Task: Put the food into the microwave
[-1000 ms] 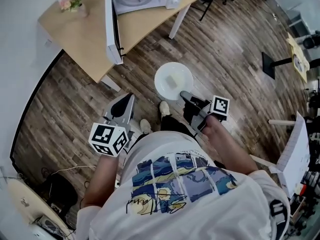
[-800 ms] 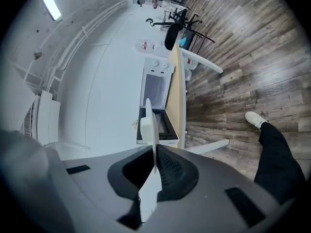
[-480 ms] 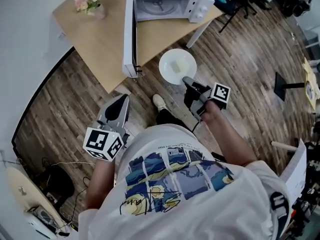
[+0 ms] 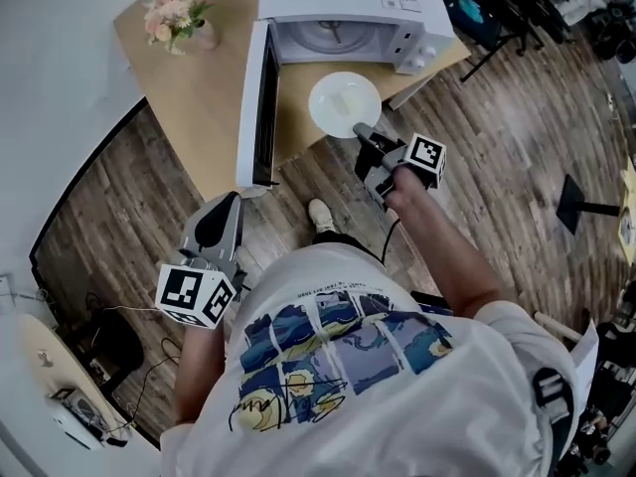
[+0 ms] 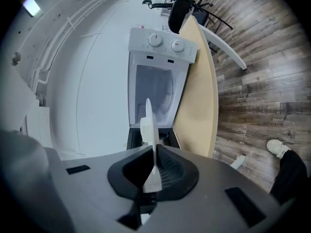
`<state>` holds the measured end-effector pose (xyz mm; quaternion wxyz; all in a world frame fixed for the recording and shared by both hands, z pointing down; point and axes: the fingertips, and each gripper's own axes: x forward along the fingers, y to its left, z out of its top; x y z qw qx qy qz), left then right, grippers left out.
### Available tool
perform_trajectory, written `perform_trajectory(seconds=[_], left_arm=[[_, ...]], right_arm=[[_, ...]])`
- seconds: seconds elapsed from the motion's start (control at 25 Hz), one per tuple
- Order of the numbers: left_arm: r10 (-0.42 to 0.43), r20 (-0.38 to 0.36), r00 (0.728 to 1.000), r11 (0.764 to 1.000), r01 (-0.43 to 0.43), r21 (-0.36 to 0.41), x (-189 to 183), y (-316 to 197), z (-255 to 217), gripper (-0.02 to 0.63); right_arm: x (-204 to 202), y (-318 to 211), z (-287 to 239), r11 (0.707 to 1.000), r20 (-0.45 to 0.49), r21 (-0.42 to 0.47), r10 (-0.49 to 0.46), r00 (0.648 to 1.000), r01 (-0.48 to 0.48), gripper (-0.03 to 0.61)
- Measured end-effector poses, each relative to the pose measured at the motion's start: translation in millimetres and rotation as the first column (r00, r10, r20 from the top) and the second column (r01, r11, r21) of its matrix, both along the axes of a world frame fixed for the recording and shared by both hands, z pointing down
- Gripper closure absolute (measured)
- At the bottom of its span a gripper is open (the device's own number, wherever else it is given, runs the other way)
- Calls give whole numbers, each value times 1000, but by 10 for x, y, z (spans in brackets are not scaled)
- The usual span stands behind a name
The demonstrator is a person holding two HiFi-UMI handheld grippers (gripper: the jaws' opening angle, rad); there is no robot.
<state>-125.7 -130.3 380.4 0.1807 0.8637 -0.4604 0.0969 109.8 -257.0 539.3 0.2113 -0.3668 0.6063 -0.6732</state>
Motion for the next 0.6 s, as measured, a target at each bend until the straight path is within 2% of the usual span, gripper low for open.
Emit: perform_trajectory(seconds=[0.4,0.6], left_arm=[[-110,31,994,994,110,-9,49,-408,-3,607],[-105,65,992,994,104,16,-25,-476,-91,607]], right_arm=[[-1,-1223,316,1000,40,-3,31,999,-31,563],[3,-1710,470,997,36,-2,73,997,-73,562]])
